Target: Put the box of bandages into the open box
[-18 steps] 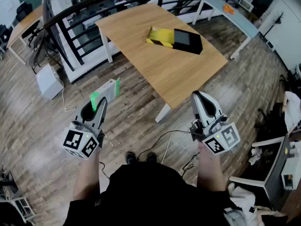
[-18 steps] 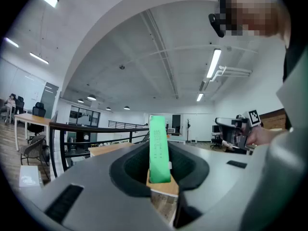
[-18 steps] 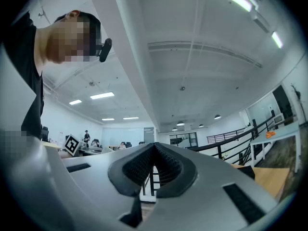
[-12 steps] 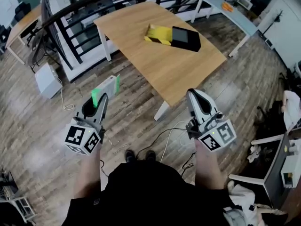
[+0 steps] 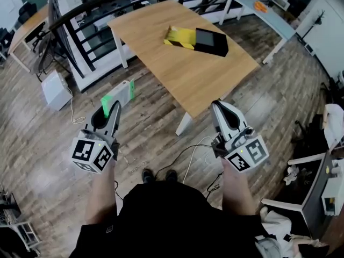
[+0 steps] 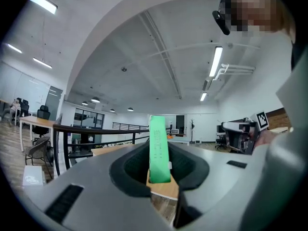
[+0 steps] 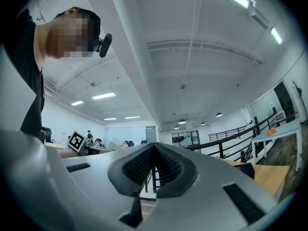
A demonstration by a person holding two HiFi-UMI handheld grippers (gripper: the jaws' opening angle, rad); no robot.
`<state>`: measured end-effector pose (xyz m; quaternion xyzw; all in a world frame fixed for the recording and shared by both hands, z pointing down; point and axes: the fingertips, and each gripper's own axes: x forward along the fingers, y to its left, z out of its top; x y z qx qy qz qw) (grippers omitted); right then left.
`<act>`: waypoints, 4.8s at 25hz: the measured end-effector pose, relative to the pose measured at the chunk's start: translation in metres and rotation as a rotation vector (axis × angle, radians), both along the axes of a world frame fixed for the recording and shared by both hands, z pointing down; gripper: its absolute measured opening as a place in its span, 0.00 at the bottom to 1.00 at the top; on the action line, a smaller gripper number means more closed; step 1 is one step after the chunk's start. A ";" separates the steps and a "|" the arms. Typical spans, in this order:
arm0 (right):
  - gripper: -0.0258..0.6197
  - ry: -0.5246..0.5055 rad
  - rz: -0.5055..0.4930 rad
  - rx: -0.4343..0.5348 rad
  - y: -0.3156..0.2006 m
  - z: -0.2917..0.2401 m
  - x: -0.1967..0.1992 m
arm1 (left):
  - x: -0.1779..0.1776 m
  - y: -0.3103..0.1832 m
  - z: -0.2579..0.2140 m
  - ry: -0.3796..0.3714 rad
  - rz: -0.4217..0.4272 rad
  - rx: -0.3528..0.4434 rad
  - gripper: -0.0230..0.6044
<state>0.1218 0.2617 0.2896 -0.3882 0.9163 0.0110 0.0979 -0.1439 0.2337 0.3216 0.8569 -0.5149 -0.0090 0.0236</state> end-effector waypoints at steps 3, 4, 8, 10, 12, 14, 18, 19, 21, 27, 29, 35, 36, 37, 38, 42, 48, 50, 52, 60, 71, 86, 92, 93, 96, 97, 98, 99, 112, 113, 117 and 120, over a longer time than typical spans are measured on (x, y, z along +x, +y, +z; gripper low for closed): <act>0.10 0.021 -0.012 0.024 0.007 -0.002 0.004 | 0.009 0.005 -0.005 -0.015 -0.002 0.010 0.18; 0.10 0.018 -0.017 0.029 0.009 -0.003 0.008 | 0.012 0.009 -0.005 -0.022 -0.005 0.012 0.18; 0.10 -0.008 -0.040 0.027 0.017 -0.001 0.025 | 0.021 0.025 0.001 -0.037 -0.035 0.009 0.18; 0.10 -0.014 -0.058 0.021 0.021 0.002 0.030 | 0.023 0.032 0.005 -0.043 -0.050 0.004 0.18; 0.10 -0.027 -0.077 0.013 0.023 0.004 0.033 | 0.024 0.035 0.008 -0.046 -0.064 -0.001 0.18; 0.11 -0.040 -0.090 0.003 0.024 0.005 0.034 | 0.024 0.036 0.008 -0.042 -0.073 -0.003 0.18; 0.12 -0.054 -0.107 -0.007 0.017 0.002 0.034 | 0.028 0.030 0.003 -0.045 -0.068 0.014 0.18; 0.13 -0.055 -0.108 -0.009 0.014 0.001 0.033 | 0.027 0.027 0.003 -0.043 -0.068 0.017 0.18; 0.21 -0.052 -0.108 -0.018 0.008 0.002 0.029 | 0.024 0.020 0.004 -0.034 -0.069 0.018 0.18; 0.22 -0.041 -0.112 -0.045 -0.024 0.010 0.009 | 0.004 -0.010 0.017 -0.018 -0.074 -0.003 0.18; 0.22 -0.042 -0.117 -0.057 -0.037 0.013 -0.002 | -0.007 -0.023 0.020 -0.016 -0.076 -0.011 0.18; 0.22 -0.037 -0.119 -0.100 -0.081 0.028 -0.032 | -0.033 -0.067 0.035 -0.011 -0.061 -0.041 0.18; 0.22 -0.035 -0.120 -0.106 -0.090 0.030 -0.038 | -0.037 -0.076 0.037 -0.011 -0.056 -0.046 0.18; 0.22 -0.033 -0.123 -0.112 -0.098 0.031 -0.045 | -0.042 -0.085 0.038 -0.011 -0.052 -0.051 0.18; 0.22 -0.030 -0.125 -0.117 -0.107 0.032 -0.052 | -0.047 -0.093 0.040 -0.010 -0.048 -0.056 0.18; 0.22 -0.024 -0.130 -0.126 -0.138 0.030 -0.080 | -0.070 -0.123 0.042 -0.004 -0.037 -0.064 0.18; 0.21 -0.012 -0.127 -0.116 -0.174 0.018 -0.122 | -0.118 -0.152 0.035 0.002 -0.048 -0.045 0.18; 0.20 -0.010 -0.122 -0.108 -0.181 0.012 -0.133 | -0.129 -0.156 0.035 0.010 -0.045 -0.044 0.18; 0.20 -0.014 -0.119 -0.100 -0.185 0.006 -0.142 | -0.137 -0.158 0.036 0.015 -0.042 -0.046 0.18; 0.18 -0.042 -0.125 -0.097 -0.209 0.001 -0.164 | -0.159 -0.173 0.043 0.018 -0.050 -0.057 0.18; 0.17 -0.078 -0.166 -0.123 -0.286 0.016 -0.167 | -0.165 -0.233 0.056 0.004 -0.088 -0.088 0.18; 0.16 -0.111 -0.108 -0.161 -0.446 0.034 -0.106 | -0.107 -0.396 0.058 -0.033 -0.030 -0.144 0.18; 0.16 -0.141 -0.080 -0.163 -0.481 0.036 -0.071 | -0.069 -0.443 0.055 -0.045 0.016 -0.153 0.18; 0.15 -0.149 -0.076 -0.161 -0.484 0.035 -0.065 | -0.062 -0.448 0.054 -0.047 0.026 -0.152 0.18; 0.15 -0.159 -0.065 -0.157 -0.492 0.035 -0.050 | -0.042 -0.463 0.047 -0.063 0.053 -0.139 0.18; 0.15 -0.160 -0.060 -0.157 -0.495 0.036 -0.046 | -0.036 -0.468 0.046 -0.067 0.061 -0.135 0.18; 0.15 -0.164 -0.053 -0.159 -0.497 0.037 -0.041 | -0.030 -0.473 0.046 -0.071 0.070 -0.134 0.18; 0.15 -0.169 -0.044 -0.162 -0.498 0.039 -0.037 | -0.025 -0.477 0.046 -0.074 0.080 -0.135 0.18; 0.15 -0.175 0.080 -0.188 -0.524 0.038 -0.019 | 0.013 -0.555 0.056 -0.081 0.236 -0.153 0.18; 0.15 -0.175 0.091 -0.192 -0.524 0.039 -0.019 | 0.016 -0.561 0.059 -0.086 0.252 -0.157 0.18; 0.15 -0.172 0.132 -0.217 -0.526 0.048 -0.019 | 0.031 -0.585 0.072 -0.110 0.311 -0.172 0.18; 0.15 -0.173 0.156 -0.238 -0.532 0.056 -0.015 | 0.048 -0.604 0.081 -0.118 0.350 -0.181 0.18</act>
